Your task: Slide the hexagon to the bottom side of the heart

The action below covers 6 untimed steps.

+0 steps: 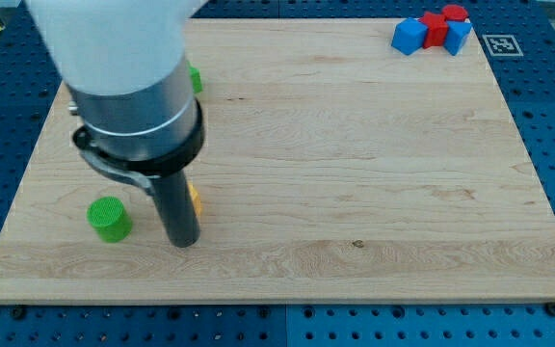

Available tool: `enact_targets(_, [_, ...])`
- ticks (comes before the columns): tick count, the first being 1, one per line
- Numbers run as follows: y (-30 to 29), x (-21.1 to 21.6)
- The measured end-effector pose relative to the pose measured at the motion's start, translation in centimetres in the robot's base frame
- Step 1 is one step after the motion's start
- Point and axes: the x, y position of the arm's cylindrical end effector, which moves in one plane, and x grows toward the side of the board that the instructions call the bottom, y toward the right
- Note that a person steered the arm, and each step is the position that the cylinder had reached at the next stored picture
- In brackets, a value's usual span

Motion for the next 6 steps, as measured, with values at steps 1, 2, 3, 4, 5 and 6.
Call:
enact_targets(1, [-1.1, -0.8])
enact_targets(2, [-0.7, -1.7])
enact_targets(3, [1.1, -2.6])
enact_targets(4, [3.7, -3.1])
enact_targets(5, [3.1, -4.3])
enact_targets(6, [1.2, -4.6])
